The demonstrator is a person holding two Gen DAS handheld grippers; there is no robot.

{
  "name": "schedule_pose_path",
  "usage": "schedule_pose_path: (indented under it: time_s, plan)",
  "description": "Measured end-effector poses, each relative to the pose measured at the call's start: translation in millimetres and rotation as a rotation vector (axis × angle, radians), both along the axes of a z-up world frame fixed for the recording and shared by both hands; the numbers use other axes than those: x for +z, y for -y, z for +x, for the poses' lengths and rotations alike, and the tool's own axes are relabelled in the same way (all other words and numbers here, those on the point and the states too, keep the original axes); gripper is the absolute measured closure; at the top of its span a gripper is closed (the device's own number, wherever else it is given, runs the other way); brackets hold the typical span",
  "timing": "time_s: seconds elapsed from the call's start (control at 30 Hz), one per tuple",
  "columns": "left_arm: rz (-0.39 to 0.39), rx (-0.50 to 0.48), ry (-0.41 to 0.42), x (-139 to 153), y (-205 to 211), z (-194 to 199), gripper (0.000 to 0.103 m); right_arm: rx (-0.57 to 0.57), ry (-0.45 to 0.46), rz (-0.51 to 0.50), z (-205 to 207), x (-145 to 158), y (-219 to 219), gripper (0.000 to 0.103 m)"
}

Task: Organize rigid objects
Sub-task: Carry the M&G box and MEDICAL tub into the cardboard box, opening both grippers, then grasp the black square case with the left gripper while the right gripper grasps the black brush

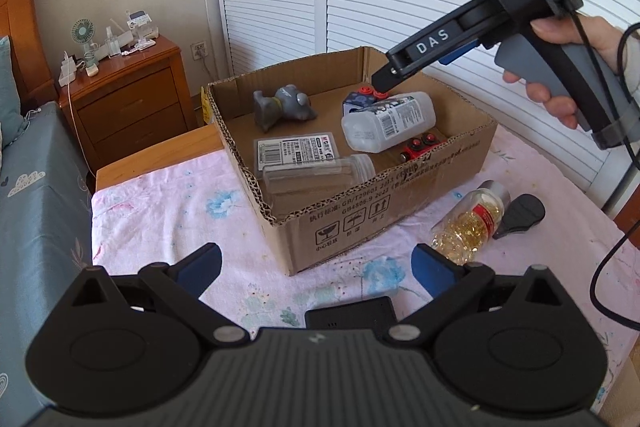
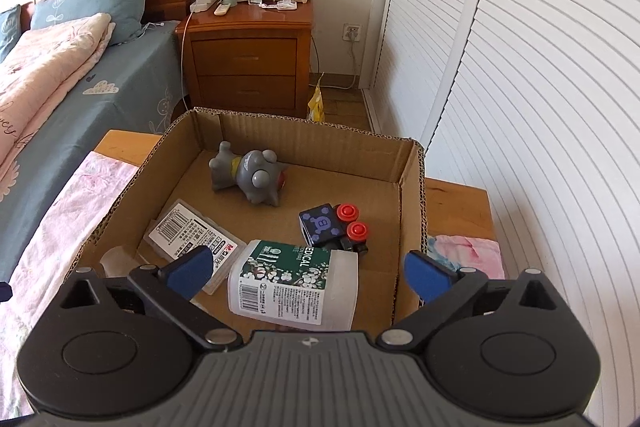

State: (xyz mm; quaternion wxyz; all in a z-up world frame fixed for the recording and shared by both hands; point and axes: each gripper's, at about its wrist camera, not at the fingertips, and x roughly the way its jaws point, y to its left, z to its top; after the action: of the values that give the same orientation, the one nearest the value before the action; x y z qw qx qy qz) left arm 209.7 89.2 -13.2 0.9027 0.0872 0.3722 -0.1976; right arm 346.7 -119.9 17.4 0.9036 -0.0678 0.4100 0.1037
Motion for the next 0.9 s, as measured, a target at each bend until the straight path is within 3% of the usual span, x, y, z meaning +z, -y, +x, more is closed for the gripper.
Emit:
schedule_pose_path:
  time_s: [0.5,0.77,0.9]
  plan:
    - [-0.017,0.061,-0.015,2,0,-32,0.002,-0.038,0.041,0.039,-84,12,27,0.000]
    - [-0.010,0.086,-0.036,-8,0,-53,0.002,-0.123,0.034,0.070,-137,-21,49,0.000]
    - [-0.018,0.102,-0.063,-19,0,-58,0.002,-0.185,0.029,0.039,-158,-44,56,0.000]
